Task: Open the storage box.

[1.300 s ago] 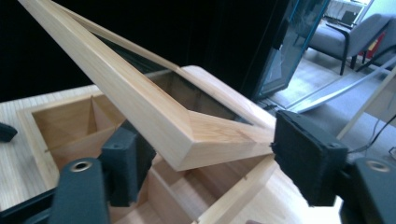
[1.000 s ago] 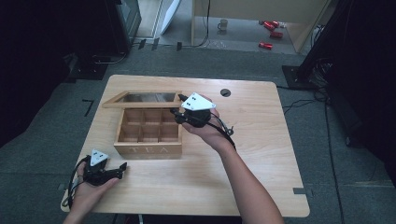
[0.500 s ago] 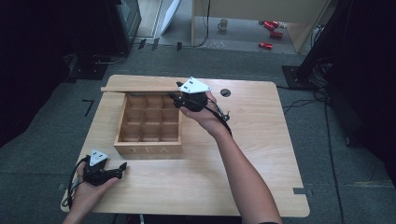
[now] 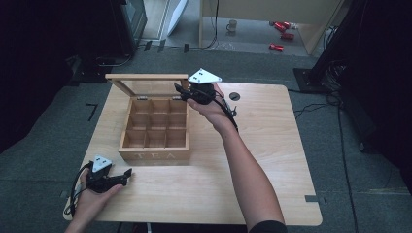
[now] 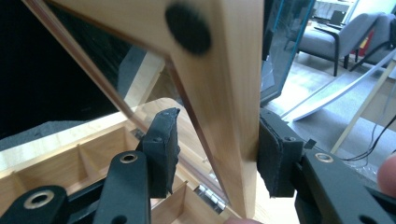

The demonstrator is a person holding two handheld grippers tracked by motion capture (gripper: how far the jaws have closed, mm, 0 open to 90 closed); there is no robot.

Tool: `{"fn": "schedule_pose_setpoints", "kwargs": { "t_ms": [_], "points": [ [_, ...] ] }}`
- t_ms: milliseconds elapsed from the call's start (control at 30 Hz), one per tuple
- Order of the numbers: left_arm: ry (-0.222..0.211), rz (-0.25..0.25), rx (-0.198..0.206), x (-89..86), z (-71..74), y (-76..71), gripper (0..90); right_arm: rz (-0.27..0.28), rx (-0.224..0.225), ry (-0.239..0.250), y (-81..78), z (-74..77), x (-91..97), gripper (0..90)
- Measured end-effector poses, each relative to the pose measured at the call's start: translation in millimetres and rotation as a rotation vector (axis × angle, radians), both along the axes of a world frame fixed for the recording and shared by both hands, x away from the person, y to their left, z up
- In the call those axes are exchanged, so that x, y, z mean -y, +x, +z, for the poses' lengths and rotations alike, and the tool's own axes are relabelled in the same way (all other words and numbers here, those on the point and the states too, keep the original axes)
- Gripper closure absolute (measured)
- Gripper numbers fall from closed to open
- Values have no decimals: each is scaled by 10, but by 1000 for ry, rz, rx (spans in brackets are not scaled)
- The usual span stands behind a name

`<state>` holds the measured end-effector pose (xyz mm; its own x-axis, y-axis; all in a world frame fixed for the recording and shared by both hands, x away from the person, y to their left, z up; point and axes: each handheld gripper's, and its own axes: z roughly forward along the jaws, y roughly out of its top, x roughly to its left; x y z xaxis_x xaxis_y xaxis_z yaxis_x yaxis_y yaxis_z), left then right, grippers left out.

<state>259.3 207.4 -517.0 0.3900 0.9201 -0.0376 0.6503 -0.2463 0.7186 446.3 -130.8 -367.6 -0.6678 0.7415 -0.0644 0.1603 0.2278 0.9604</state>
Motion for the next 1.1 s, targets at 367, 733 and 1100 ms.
{"fn": "schedule_pose_setpoints", "kwargs": {
  "t_ms": [367, 733, 1100],
  "points": [
    [14, -1, 3, 19, -1, 5, 160, -24, -51, 55, 275, -79, -6, 526],
    [21, -4, 4, 32, -2, 12, 161, -77, -67, 90, 477, -193, -58, 516],
    [9, -5, 2, 22, 0, 14, 161, -94, -59, 62, 611, -233, -58, 551]
  ]
}}
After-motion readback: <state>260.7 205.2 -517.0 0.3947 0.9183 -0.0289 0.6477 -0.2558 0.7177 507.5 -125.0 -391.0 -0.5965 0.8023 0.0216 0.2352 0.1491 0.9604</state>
